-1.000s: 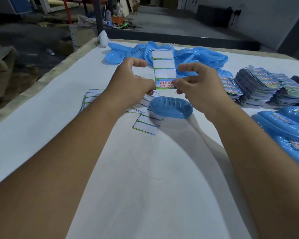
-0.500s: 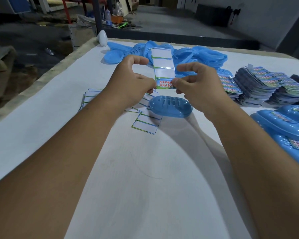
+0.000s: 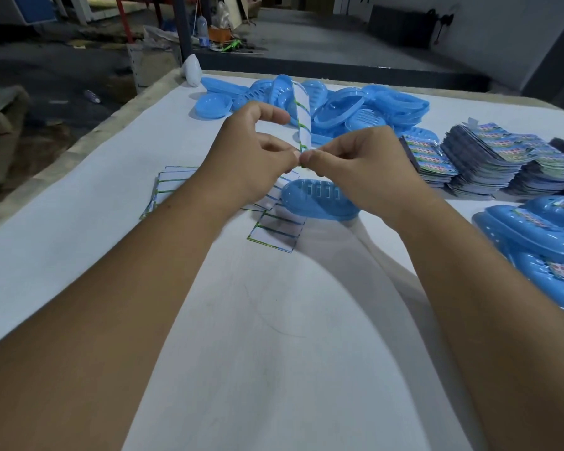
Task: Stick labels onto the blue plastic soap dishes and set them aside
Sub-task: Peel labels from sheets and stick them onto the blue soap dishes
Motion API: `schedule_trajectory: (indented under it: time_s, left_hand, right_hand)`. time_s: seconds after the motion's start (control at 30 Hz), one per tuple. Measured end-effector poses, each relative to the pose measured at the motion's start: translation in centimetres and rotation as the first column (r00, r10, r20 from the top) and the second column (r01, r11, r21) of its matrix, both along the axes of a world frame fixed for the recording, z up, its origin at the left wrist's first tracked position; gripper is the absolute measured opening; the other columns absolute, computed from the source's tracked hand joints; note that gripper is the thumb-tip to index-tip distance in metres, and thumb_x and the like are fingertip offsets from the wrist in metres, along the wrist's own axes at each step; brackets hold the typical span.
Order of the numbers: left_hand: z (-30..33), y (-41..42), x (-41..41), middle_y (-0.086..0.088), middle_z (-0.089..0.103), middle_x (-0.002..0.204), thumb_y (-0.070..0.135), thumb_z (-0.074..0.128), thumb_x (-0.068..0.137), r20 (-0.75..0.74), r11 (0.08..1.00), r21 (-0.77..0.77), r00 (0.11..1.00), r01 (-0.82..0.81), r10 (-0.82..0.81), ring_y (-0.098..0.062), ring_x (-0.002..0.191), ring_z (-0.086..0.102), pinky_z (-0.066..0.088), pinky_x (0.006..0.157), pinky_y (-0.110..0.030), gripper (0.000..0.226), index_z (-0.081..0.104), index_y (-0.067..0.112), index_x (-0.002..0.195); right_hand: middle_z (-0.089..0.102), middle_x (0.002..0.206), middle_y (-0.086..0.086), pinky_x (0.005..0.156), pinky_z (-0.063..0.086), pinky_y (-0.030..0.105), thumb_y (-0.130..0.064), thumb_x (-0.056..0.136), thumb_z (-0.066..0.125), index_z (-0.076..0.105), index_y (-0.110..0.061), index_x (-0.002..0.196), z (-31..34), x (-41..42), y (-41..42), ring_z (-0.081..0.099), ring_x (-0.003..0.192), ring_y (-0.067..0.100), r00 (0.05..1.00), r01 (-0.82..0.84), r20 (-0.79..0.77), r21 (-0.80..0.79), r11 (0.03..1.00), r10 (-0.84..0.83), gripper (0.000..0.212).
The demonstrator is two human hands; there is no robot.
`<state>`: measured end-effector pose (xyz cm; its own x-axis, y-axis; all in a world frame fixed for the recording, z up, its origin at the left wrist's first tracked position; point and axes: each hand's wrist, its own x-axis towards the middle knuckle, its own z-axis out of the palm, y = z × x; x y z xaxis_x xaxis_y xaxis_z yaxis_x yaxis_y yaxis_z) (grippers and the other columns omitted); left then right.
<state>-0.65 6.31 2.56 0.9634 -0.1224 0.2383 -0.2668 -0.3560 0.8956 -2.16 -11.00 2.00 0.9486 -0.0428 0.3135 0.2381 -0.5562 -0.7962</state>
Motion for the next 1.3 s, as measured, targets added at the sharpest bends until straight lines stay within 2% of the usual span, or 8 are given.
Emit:
schedule_trajectory:
  time_s: [0.33,0.53,0.63,0.73,0.8,1.0,1.17,1.3]
  left_hand:
    - [-0.2,0.2,0.2,0.016,0.075,0.078,0.020,0.075,0.084,0.027,0.993,0.081,0.996,-0.084,0.082,0.004,0.070,0.066,0.045,0.062,-0.021,0.036,0.054,0.033,0.110]
    - [-0.3,0.7,0.7,0.015,0.073,0.077,0.019,0.068,0.086,0.095,0.967,0.200,0.986,-0.156,0.139,0.005,0.064,0.061,0.045,0.053,-0.021,0.032,0.051,0.037,0.105]
    - [-0.4,1.0,0.8,0.014,0.072,0.077,0.019,0.066,0.086,0.112,0.954,0.245,0.982,-0.173,0.149,0.002,0.065,0.062,0.046,0.054,-0.022,0.030,0.050,0.035,0.105]
    - [-0.3,1.1,0.9,0.013,0.072,0.079,0.017,0.064,0.085,0.101,0.953,0.251,0.983,-0.171,0.150,-0.002,0.061,0.061,0.046,0.053,-0.024,0.028,0.049,0.034,0.101]
    - [-0.3,1.2,0.9,0.012,0.072,0.081,0.017,0.065,0.085,0.078,0.954,0.249,0.985,-0.169,0.154,-0.005,0.066,0.063,0.045,0.055,-0.024,0.029,0.048,0.034,0.101]
    - [-0.1,1.6,1.1,0.010,0.072,0.085,0.015,0.066,0.084,0.022,0.956,0.239,0.986,-0.168,0.167,-0.011,0.069,0.066,0.044,0.054,-0.024,0.030,0.048,0.032,0.102]
    - [-0.2,1.8,1.3,0.007,0.071,0.088,0.015,0.066,0.085,0.011,0.945,0.253,0.978,-0.205,0.209,-0.010,0.075,0.065,0.041,0.053,-0.024,0.030,0.049,0.030,0.105]
    - [-0.4,2.1,1.6,0.002,0.068,0.098,0.019,0.066,0.084,0.003,0.929,0.295,0.972,-0.225,0.235,-0.011,0.084,0.062,0.039,0.057,-0.027,0.031,0.049,0.029,0.107]
  right_hand:
    - [0.056,0.059,0.002,0.040,0.031,0.016,-0.040,0.081,0.083,0.075,-0.013,0.066,0.0,0.3,-0.6,0.037,0.047,0.009,0.997,0.049,-0.059,0.020,0.999,-0.048,0.031]
    - [0.060,0.067,0.011,0.054,0.039,0.029,-0.053,0.069,0.079,0.076,-0.012,0.071,0.0,0.4,-1.0,0.046,0.060,0.018,0.994,0.038,-0.108,0.029,0.999,-0.034,0.041]
    - [0.059,0.066,0.011,0.055,0.039,0.030,-0.046,0.074,0.079,0.075,-0.014,0.069,0.0,0.5,-1.1,0.046,0.061,0.019,0.989,0.062,-0.136,0.021,0.998,-0.058,0.033]
    - [0.067,0.077,0.025,0.058,0.041,0.031,-0.042,0.076,0.079,0.076,-0.015,0.071,0.0,0.6,-1.2,0.049,0.062,0.019,0.986,0.082,-0.148,0.014,0.997,-0.079,0.027]
    - [0.069,0.087,0.026,0.062,0.043,0.033,-0.042,0.075,0.079,0.076,-0.014,0.072,0.1,0.7,-1.2,0.049,0.062,0.019,0.984,0.097,-0.154,0.017,0.995,-0.094,0.028]
    - [0.072,0.090,0.021,0.063,0.045,0.031,-0.042,0.075,0.078,0.078,-0.020,0.071,0.1,0.9,-1.3,0.051,0.063,0.015,0.974,0.140,-0.181,0.020,0.990,-0.134,0.022]
    - [0.073,0.084,0.017,0.055,0.041,0.027,-0.042,0.073,0.078,0.078,-0.020,0.069,0.1,0.9,-1.5,0.049,0.056,0.010,0.967,0.174,-0.190,0.017,0.985,-0.167,0.022]
    - [0.074,0.070,0.004,0.052,0.045,0.021,-0.040,0.073,0.076,0.078,-0.021,0.065,0.2,1.0,-1.7,0.053,0.052,0.004,0.958,0.204,-0.210,0.024,0.979,-0.194,0.021]
